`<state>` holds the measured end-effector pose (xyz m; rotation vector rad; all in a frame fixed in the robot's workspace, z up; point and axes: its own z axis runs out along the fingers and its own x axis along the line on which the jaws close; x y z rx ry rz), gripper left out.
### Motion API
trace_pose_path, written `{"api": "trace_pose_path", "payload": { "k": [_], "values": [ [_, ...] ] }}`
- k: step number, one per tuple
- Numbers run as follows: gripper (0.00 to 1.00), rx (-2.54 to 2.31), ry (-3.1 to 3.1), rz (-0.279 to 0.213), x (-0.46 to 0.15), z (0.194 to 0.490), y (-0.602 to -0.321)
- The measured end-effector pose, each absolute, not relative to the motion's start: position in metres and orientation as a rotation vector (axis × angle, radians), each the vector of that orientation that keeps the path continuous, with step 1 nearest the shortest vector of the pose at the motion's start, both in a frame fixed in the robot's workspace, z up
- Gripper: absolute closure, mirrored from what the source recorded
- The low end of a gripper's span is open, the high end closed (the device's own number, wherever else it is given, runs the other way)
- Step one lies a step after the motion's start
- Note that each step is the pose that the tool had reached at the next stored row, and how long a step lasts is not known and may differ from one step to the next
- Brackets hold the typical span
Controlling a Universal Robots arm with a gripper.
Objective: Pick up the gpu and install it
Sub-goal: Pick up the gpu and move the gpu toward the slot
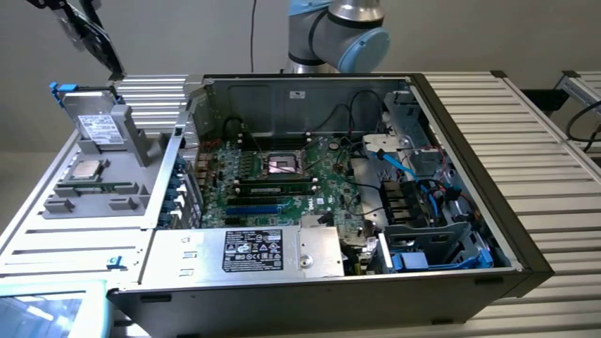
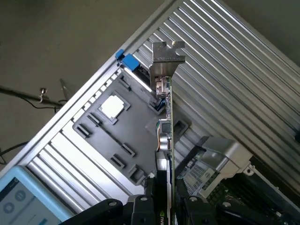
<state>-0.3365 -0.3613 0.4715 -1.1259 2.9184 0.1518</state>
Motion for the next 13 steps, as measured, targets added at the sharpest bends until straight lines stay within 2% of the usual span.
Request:
{"api": "trace_pose_path", "payload": {
  "k": [13],
  "values": [
    [0.72, -1.395, 2.81, 0.153, -0.3365, 0.4716, -0.3613]
  ]
}}
